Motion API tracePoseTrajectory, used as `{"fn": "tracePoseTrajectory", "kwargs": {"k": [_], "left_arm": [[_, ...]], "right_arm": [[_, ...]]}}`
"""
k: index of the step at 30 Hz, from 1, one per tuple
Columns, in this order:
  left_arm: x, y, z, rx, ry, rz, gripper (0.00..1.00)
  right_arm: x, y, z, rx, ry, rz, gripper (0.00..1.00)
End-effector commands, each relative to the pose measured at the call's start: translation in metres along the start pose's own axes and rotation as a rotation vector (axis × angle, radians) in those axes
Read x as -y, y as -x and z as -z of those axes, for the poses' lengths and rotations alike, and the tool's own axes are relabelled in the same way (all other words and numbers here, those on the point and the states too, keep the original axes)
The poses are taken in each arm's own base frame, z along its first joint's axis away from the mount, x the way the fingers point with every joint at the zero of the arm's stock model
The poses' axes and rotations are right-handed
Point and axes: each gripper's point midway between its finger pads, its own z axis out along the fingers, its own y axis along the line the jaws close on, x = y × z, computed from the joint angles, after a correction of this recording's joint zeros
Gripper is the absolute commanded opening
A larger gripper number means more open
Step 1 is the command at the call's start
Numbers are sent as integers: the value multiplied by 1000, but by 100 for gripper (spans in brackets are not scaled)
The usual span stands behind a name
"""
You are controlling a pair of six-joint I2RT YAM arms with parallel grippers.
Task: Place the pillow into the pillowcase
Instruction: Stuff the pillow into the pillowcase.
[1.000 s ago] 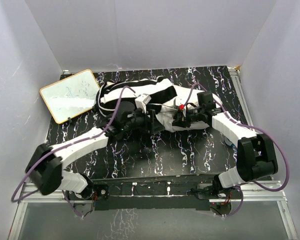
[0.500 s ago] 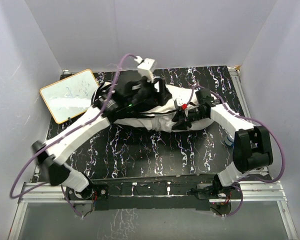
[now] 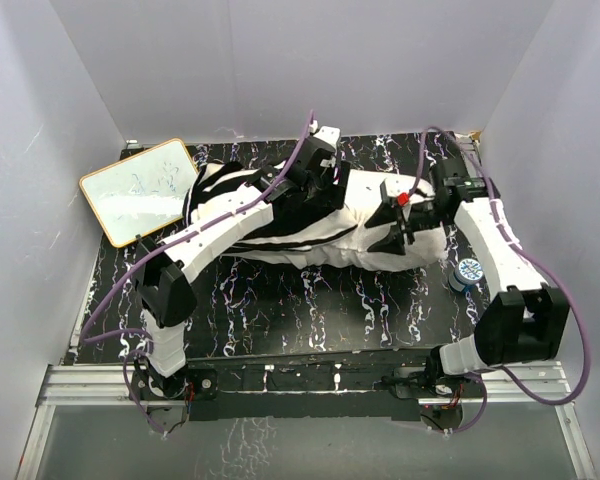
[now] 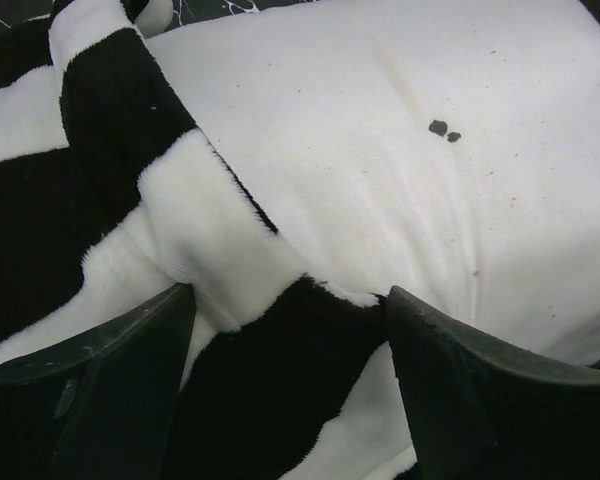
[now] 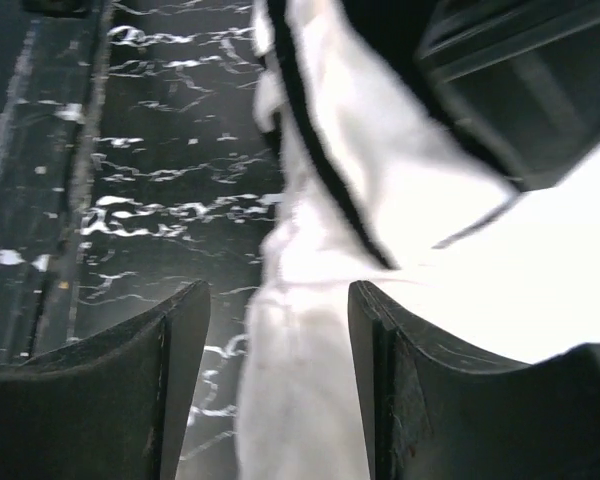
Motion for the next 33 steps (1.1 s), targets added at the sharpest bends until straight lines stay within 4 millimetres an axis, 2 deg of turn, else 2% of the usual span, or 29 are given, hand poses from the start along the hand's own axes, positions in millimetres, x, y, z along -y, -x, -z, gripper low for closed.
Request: {"fn": "tracePoseTrajectory", "kwargs": {"k": [1, 5, 7, 8, 9, 12, 13, 14, 15, 16, 17, 19, 21, 22, 24, 25, 26, 28, 30, 31, 32, 33], "left_arm": [[0, 8, 16, 16, -18, 21, 65], [10, 19, 30, 51, -80, 54, 26], [17, 24, 36, 59, -120, 60, 6], [20, 26, 39, 59, -146, 62, 0], [26, 29, 43, 65, -178, 66, 0], [59, 43, 66, 108, -388, 70, 0], [73, 50, 76, 132, -474, 74, 0], [87, 63, 90, 166, -562, 87, 0], [103, 74, 103, 186, -656, 95, 0], [117, 87, 117, 209, -744, 102, 0], [129, 101, 130, 233, -824, 111, 0], [152, 128, 154, 277, -971, 131, 0], [170, 151, 172, 313, -1096, 151, 0], [176, 160, 179, 323, -1151, 168, 0], [186, 171, 194, 360, -1266, 195, 0], [188, 170, 195, 359, -1307, 217, 0], [188, 163, 191, 349, -1330, 240, 0], [183, 141, 174, 316, -1324, 305, 0], [172, 104, 147, 265, -1271, 382, 0], [165, 81, 132, 231, -1240, 425, 0], [155, 46, 111, 170, -1200, 481, 0], [150, 26, 104, 140, -1184, 516, 0]], "right_arm": [[33, 36, 34, -61, -167, 69, 62], [82, 32, 46, -104, -332, 60, 79], [98, 19, 36, -91, -329, 37, 85], [100, 10, 25, -103, -310, 42, 85], [104, 0, 13, -128, -297, 55, 85], [107, -24, -25, -157, -282, 81, 86], [107, -26, -37, -132, -284, 75, 84], [110, -24, -47, -87, -298, 48, 72], [114, -20, -54, -30, -311, 9, 49], [122, -6, -57, 47, -327, -49, 23], [132, 13, -57, 128, -339, -94, 10], [149, 65, -47, 298, -387, -133, 8], [163, 132, -25, 499, -440, -127, 8], [169, 154, -16, 563, -433, -169, 8], [179, 173, -5, 660, -421, -269, 8], [181, 170, -5, 679, -424, -309, 8], [181, 157, -12, 665, -424, -343, 8], [175, 111, -35, 596, -429, -405, 8], [159, 56, -57, 530, -404, -491, 8], [147, 31, -66, 503, -382, -534, 8], [137, 8, -74, 474, -358, -575, 8], [128, -13, -82, 442, -336, -616, 8]]}}
